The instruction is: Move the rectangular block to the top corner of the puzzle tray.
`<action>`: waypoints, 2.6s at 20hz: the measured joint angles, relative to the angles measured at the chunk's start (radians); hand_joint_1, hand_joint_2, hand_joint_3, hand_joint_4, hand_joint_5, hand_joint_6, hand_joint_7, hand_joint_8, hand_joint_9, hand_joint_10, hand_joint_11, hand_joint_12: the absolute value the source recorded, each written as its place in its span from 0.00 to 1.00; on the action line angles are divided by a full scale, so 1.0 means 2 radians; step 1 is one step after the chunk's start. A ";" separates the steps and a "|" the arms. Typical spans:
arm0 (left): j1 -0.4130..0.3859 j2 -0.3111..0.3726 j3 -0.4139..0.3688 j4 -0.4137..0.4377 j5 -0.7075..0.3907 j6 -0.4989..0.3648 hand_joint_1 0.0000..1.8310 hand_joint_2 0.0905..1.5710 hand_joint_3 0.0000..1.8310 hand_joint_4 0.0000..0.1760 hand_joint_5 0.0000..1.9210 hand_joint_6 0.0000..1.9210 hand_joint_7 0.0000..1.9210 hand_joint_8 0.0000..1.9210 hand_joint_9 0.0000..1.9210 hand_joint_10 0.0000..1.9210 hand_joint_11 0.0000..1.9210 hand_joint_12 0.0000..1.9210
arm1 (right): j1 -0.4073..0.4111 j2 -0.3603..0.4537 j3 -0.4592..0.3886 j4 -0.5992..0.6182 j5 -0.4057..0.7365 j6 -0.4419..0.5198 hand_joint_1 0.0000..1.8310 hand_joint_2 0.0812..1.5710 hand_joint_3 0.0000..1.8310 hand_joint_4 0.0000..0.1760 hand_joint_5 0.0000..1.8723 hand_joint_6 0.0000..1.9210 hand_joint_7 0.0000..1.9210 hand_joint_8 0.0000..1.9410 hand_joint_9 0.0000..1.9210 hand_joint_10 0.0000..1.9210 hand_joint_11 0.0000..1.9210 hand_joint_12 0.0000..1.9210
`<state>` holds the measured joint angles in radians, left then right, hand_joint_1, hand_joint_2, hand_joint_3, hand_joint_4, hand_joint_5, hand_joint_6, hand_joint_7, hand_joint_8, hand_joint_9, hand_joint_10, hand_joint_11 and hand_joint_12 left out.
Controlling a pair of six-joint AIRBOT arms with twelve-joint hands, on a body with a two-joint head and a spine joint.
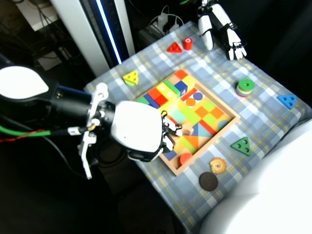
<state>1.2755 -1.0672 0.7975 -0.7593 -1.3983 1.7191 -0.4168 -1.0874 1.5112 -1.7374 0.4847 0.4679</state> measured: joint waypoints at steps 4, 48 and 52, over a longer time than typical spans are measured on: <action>0.000 0.000 0.000 0.000 0.000 0.000 0.34 0.90 0.00 0.44 0.19 0.00 0.12 0.00 0.07 0.00 0.00 0.00 | 0.016 0.001 -0.002 -0.011 0.001 0.002 0.83 0.78 0.00 0.68 0.23 0.00 0.56 1.00 0.67 1.00 0.72 1.00; 0.000 0.000 -0.001 0.003 0.011 0.000 0.36 0.89 0.00 0.27 0.21 0.00 0.13 0.00 0.07 0.00 0.00 0.00 | 0.016 0.012 0.002 -0.081 -0.026 0.039 0.86 0.77 0.00 0.00 0.24 0.00 0.67 1.00 0.80 1.00 0.83 1.00; 0.000 0.000 -0.001 0.002 0.011 0.000 0.34 0.89 0.00 0.37 0.20 0.00 0.12 0.00 0.07 0.00 0.00 0.00 | 0.016 0.012 0.002 -0.081 -0.027 0.039 0.84 0.77 0.00 0.00 0.23 0.00 0.67 1.00 0.80 1.00 0.83 1.00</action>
<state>1.2755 -1.0672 0.7963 -0.7555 -1.3766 1.7191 -0.3851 -1.0630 1.5143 -1.8992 0.4316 0.5453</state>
